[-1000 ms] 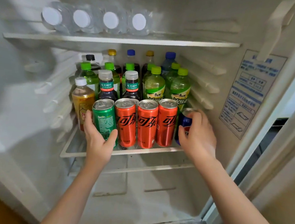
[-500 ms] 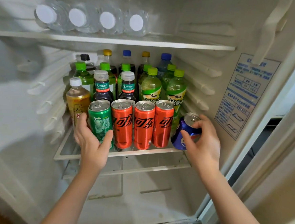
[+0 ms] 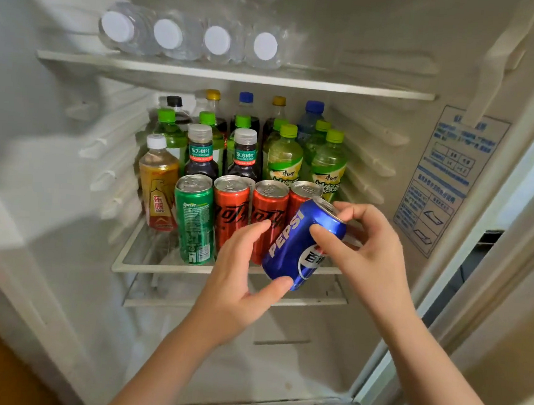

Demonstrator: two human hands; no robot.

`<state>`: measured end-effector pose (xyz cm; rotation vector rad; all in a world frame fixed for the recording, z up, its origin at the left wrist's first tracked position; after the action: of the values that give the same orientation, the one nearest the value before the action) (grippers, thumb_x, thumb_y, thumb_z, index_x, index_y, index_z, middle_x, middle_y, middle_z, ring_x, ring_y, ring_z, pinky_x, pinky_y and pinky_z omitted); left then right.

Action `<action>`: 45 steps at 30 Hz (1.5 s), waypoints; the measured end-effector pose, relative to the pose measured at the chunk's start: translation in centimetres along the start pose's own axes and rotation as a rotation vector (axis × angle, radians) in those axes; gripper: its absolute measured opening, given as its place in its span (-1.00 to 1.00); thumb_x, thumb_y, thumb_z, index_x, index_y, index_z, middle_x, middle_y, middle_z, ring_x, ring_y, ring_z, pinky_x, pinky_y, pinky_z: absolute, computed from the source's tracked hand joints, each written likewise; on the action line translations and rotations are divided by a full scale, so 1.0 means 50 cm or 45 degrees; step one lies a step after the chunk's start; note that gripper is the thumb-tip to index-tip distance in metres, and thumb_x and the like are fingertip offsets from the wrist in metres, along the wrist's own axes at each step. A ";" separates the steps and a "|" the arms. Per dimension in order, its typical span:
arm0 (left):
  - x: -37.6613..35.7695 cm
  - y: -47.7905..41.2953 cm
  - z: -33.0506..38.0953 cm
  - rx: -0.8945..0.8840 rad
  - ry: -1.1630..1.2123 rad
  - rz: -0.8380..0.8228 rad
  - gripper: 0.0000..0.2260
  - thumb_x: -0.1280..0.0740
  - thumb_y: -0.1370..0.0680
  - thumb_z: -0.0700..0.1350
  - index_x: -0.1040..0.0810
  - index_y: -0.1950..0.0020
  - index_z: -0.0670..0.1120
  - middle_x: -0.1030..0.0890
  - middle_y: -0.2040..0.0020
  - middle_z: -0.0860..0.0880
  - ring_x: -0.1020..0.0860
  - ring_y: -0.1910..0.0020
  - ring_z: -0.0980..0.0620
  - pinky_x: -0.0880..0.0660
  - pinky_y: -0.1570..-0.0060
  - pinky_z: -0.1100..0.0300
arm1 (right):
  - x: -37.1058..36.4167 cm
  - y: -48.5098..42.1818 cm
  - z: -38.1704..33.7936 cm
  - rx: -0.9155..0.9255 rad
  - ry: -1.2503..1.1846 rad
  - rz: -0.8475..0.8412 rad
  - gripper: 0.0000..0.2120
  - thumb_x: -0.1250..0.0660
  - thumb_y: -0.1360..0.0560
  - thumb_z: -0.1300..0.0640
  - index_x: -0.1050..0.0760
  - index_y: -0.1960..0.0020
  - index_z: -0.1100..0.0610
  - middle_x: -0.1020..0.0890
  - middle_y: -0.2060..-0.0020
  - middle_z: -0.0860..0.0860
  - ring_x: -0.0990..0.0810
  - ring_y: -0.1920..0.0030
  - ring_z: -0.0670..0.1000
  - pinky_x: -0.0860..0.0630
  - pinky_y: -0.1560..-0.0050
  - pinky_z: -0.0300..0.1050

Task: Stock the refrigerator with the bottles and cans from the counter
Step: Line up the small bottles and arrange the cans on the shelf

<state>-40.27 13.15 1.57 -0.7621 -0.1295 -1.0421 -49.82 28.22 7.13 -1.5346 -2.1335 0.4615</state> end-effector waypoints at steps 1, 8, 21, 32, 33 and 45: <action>0.000 0.003 0.002 0.034 0.014 -0.003 -0.33 -0.33 -0.38 0.20 -0.19 -0.45 0.14 -0.31 -0.42 0.16 -0.28 -0.39 0.22 -0.25 -0.38 0.26 | -0.010 -0.001 -0.007 -0.009 -0.037 -0.022 -0.77 -0.48 -0.37 0.18 -0.42 0.18 0.02 -0.63 0.09 -0.11 -0.65 0.11 -0.06 -0.62 0.18 0.02; 0.045 0.023 0.010 0.189 -0.072 0.146 -0.23 -0.36 -0.31 0.24 -0.11 -0.46 0.26 -0.36 -0.35 0.24 -0.38 -0.32 0.22 -0.40 -0.30 0.07 | -0.088 0.003 -0.051 0.035 -0.063 -0.229 -0.76 -0.46 -0.38 0.19 -0.40 0.21 -0.02 -0.63 0.14 -0.04 -0.63 0.20 0.04 -0.59 0.20 0.16; 0.188 0.073 -0.083 0.220 0.256 0.566 -0.35 -0.43 -0.41 -0.14 -0.19 -0.39 0.15 -0.44 -0.22 0.37 -0.46 -0.23 0.32 -0.41 -0.08 0.47 | -0.120 -0.001 0.000 0.032 -0.168 0.001 -0.93 -0.32 -0.51 0.16 -0.52 0.09 0.00 -0.59 0.19 -0.07 -0.52 0.21 -0.13 -0.44 0.13 -0.19; 0.224 0.013 -0.203 0.355 0.053 0.652 -0.30 -0.43 -0.39 -0.39 -0.19 -0.44 -0.12 -0.38 -0.29 -0.02 -0.42 -0.22 0.08 -0.38 -0.10 0.45 | -0.122 -0.001 0.076 0.127 0.272 0.312 -0.76 -0.37 -0.40 0.34 -0.48 -0.04 0.20 -0.49 -0.12 0.11 -0.34 -0.14 -0.21 -0.32 -0.24 -0.27; 0.223 0.009 -0.211 0.363 0.039 0.650 -0.29 -0.44 -0.38 -0.39 -0.19 -0.44 -0.14 -0.38 -0.31 -0.06 -0.42 -0.24 0.03 -0.39 -0.15 0.35 | -0.121 -0.003 0.083 0.104 0.287 0.317 -0.76 -0.37 -0.40 0.34 -0.48 -0.06 0.21 -0.49 -0.14 0.12 -0.35 -0.15 -0.19 -0.37 -0.25 -0.12; 0.213 -0.009 -0.265 0.311 -0.034 0.607 -0.24 -0.49 -0.35 -0.37 -0.20 -0.45 -0.13 -0.39 -0.29 0.00 -0.44 -0.24 0.04 -0.40 -0.25 0.17 | -0.126 -0.005 0.161 0.008 0.358 0.379 -0.57 -0.38 -0.34 0.39 -0.39 -0.18 0.27 -0.44 -0.14 0.08 -0.43 -0.22 0.07 -0.42 -0.24 0.07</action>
<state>-38.37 -3.03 -3.31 -0.5473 -0.0897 -0.5501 -52.78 22.17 -0.58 -1.8048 -1.7000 0.3261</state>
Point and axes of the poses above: each hand's wrist, its own y-axis away from the middle knuckle, its own x-axis out of the back of the hand, z = x × y, the point moved 3 cm from there along -y, towards the middle knuckle
